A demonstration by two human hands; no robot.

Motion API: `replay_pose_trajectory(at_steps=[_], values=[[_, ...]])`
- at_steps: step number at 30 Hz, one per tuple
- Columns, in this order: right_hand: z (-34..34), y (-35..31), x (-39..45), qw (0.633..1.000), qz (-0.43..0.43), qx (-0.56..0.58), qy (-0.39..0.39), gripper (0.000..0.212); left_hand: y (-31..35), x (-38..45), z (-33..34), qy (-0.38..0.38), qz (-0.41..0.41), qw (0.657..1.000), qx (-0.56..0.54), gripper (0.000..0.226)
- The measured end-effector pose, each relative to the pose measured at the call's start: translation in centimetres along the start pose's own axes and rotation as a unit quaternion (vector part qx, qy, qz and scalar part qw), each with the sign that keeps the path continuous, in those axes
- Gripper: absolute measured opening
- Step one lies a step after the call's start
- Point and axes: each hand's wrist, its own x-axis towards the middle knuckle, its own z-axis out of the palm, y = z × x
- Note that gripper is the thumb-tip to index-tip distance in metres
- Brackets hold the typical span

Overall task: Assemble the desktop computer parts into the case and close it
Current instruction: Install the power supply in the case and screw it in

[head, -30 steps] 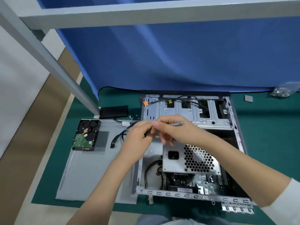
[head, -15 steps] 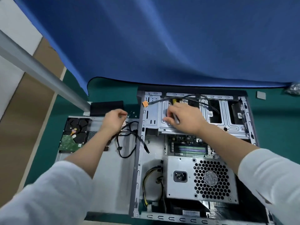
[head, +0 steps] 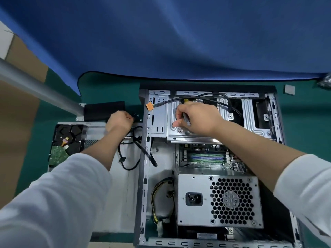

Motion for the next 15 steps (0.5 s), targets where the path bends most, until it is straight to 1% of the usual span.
replay_pose_trajectory(at_steps=[3, 5, 10, 12, 15], values=[[0.0, 0.0, 0.0, 1.0, -0.005, 0.002, -0.001, 0.025, 0.1, 0.1, 0.1, 0.003, -0.006, 1.0, 0.01, 0.022], [0.2, 0.0, 0.1, 1.0, -0.004, 0.0, 0.002, 0.022, 0.2, 0.1, 0.1, 0.004, -0.007, 1.0, 0.023, 0.025], [0.3, 0.0, 0.2, 1.0, -0.006, -0.004, 0.009, 0.019, 0.7, -0.4, -0.3, -0.003, 0.004, 0.998, 0.061, 0.018], [0.2, 0.0, 0.2, 1.0, -0.008, -0.003, 0.008, 0.02, 1.0, -0.6, -0.5, 0.005, 0.005, 0.998, 0.059, 0.016], [0.2, -0.1, 0.2, 1.0, -0.009, -0.004, 0.007, 0.02, 1.2, -1.1, -1.2, 0.025, -0.001, 0.999, 0.024, 0.013]])
